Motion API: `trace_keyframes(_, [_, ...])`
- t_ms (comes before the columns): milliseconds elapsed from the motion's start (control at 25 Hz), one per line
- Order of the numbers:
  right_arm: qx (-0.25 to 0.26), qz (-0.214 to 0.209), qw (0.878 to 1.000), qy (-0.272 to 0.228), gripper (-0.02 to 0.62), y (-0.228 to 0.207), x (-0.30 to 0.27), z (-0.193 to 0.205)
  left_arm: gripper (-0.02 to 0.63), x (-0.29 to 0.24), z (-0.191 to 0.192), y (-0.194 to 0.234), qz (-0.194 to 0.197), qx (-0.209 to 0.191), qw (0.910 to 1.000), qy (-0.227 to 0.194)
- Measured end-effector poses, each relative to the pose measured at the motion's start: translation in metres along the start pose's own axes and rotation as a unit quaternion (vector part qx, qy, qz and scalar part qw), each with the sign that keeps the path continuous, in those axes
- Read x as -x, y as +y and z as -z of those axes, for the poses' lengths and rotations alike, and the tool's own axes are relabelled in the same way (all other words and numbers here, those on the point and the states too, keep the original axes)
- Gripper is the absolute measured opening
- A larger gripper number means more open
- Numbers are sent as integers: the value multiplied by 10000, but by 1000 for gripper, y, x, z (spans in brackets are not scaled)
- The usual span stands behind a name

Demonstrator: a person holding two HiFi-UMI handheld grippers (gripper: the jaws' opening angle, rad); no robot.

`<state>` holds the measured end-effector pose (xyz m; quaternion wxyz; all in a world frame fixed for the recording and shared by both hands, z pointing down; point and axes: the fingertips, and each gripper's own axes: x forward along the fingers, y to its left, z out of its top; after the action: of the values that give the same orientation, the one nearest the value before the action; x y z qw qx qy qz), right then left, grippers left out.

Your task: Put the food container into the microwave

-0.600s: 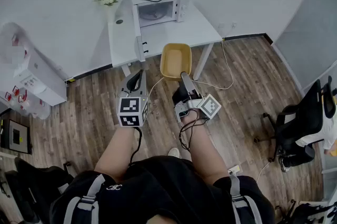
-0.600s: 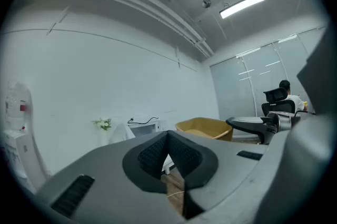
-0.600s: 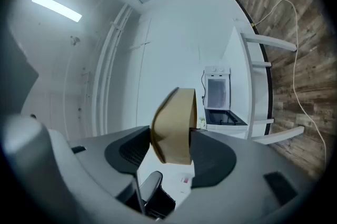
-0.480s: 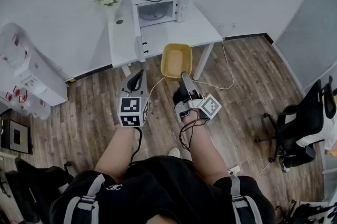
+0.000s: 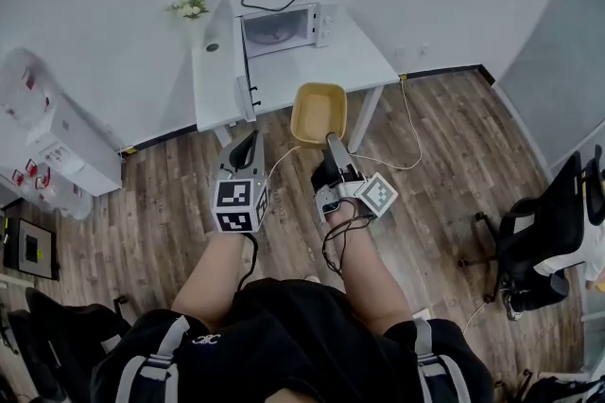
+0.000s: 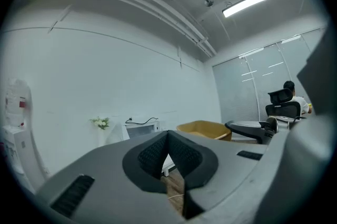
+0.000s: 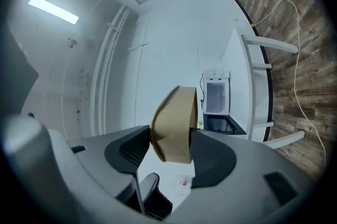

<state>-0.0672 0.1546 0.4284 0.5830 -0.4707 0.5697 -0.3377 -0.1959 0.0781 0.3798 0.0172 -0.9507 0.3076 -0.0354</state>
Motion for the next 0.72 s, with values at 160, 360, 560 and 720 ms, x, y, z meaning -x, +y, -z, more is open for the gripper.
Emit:
trace_keyframes(160, [10, -155, 9998, 81, 238, -1, -5, -18, 9, -12, 2, -10, -86, -5, 10000, -13])
trace_keyframes(360, [-115, -274, 9994, 201, 238, -6, -8, -31, 10, -25, 8, -18, -163, 0, 9999, 26])
trace_keyframes(560, [-139, -283, 9993, 208, 238, -17, -15, -48, 11, -45, 9, -24, -150, 2, 9999, -5])
trace_keyframes(720, [-131, -226, 9995, 195, 238, -34, -28, -66, 10, -69, 11, -26, -164, -76, 9998, -87])
